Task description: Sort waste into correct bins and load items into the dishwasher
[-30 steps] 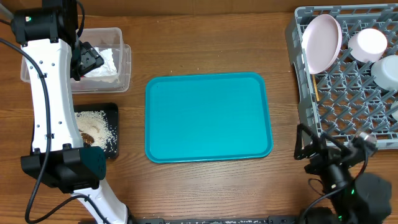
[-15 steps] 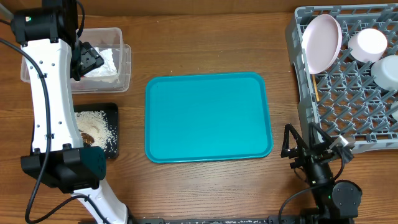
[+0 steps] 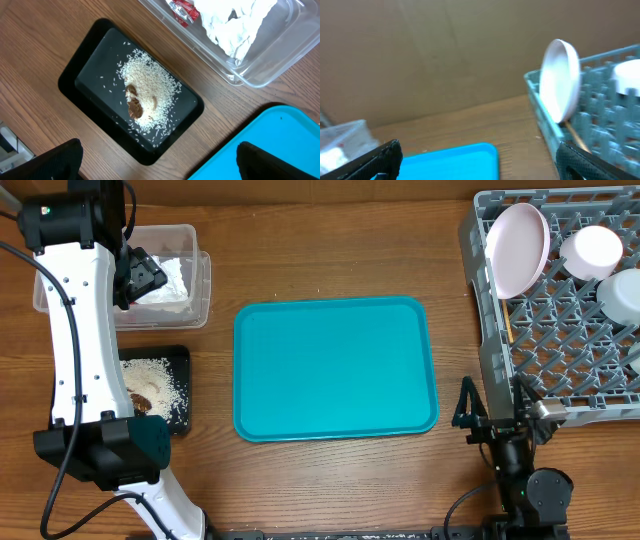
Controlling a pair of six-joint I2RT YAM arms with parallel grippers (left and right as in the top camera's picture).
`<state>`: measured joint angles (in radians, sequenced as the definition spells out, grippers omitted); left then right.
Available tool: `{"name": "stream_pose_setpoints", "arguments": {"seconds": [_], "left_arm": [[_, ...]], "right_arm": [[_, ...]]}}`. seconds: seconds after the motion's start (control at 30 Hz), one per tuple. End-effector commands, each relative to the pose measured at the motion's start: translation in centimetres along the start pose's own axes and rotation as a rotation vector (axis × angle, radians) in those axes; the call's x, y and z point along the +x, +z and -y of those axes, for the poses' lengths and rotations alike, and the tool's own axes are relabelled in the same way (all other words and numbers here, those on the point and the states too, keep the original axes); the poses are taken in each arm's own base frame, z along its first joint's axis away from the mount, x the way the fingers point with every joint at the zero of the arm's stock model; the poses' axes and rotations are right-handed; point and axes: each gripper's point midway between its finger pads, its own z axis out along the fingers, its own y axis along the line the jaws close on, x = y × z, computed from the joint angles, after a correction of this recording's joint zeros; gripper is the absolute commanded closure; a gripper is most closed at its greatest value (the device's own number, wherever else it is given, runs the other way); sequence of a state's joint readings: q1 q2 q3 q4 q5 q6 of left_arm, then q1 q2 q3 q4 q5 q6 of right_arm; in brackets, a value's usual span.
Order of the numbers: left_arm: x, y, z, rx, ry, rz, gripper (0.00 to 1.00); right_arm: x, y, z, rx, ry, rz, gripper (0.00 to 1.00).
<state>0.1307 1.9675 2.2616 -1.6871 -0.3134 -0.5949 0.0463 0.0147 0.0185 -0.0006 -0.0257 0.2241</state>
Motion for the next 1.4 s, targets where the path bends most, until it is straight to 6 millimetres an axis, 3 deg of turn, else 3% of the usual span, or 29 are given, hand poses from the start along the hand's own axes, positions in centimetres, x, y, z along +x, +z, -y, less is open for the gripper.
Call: {"name": "stream_pose_setpoints", "arguments": {"seconds": [0.0,0.07,1.37], "left_arm": [[-0.1,-1.1,0.0,0.02,0.008,0.028,0.0],[-0.1,-1.1,0.0,0.02,0.008,0.028,0.0],[-0.1,-1.1,0.0,0.02,0.008,0.028,0.0]], "right_arm": [[0.8,-0.1,1.3,0.066,-0.093,-0.018,0.0],[2.0,-0.1,1.7,0.076,-0.132,-0.07,0.0],[1.9,-0.1,1.6,0.068,-0.167,-0.07,0.0]]}}
